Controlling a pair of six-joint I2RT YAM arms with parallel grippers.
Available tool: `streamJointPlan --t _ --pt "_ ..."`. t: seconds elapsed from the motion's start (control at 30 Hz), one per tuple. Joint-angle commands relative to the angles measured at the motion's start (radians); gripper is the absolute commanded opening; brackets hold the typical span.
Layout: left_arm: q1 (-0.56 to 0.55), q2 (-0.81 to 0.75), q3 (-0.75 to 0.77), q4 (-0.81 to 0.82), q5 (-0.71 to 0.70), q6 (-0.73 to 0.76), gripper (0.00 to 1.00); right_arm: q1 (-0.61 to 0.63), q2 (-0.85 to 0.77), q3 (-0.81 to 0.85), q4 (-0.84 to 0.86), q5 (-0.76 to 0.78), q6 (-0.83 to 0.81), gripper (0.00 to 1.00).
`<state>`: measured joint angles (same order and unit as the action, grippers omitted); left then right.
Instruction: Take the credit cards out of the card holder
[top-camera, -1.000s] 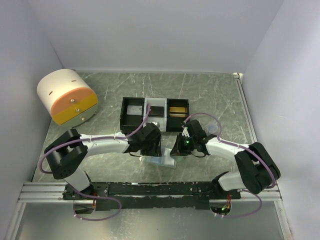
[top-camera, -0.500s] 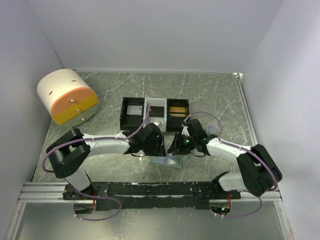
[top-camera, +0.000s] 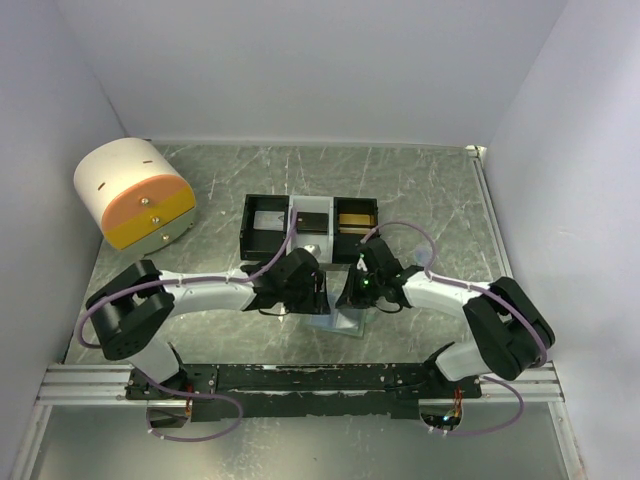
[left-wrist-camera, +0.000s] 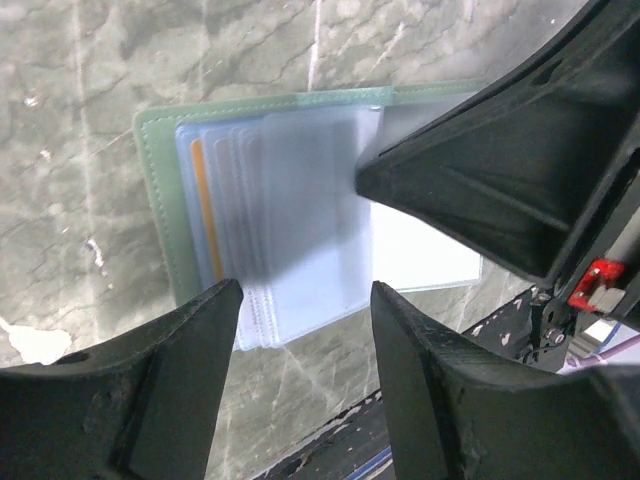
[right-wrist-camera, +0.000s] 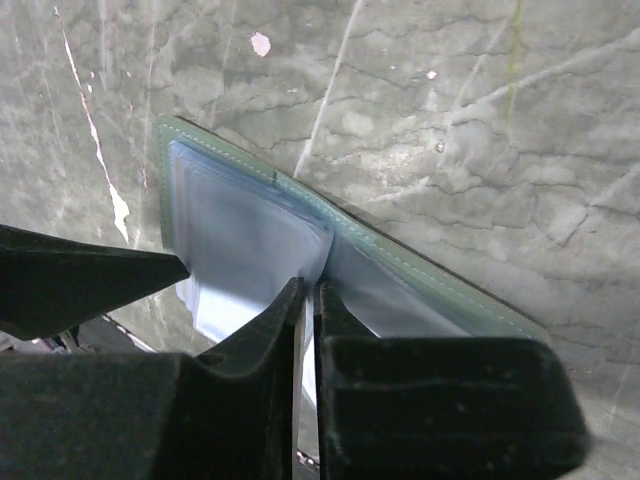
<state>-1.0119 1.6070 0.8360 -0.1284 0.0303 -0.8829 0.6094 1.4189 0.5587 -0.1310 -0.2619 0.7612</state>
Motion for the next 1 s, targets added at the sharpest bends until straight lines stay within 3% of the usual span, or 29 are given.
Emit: streamJointPlan --t 0.0,0.2,0.57,0.7,0.97 --pt "-0.008 -0.05 -0.033 -0.048 -0.057 -0.012 0.69 -0.039 0.039 -0.084 0.026 0.027 -0.016 0.03" --pt "-0.007 -0.072 -0.029 -0.041 -0.081 0.002 0.74 -0.11 0.037 -0.171 0.123 -0.012 -0.034 0.0" --pt "-0.007 -0.1 0.004 -0.021 -0.076 0.019 0.72 -0.173 0.052 -0.268 0.275 -0.09 -0.061 0.0" --pt "-0.007 -0.125 0.002 -0.017 -0.096 0.025 0.72 -0.178 0.022 -0.25 0.218 -0.085 -0.051 0.0" --pt "-0.007 -0.106 -0.019 0.062 -0.041 0.043 0.71 -0.182 0.015 -0.29 0.279 -0.076 -0.016 0.0"
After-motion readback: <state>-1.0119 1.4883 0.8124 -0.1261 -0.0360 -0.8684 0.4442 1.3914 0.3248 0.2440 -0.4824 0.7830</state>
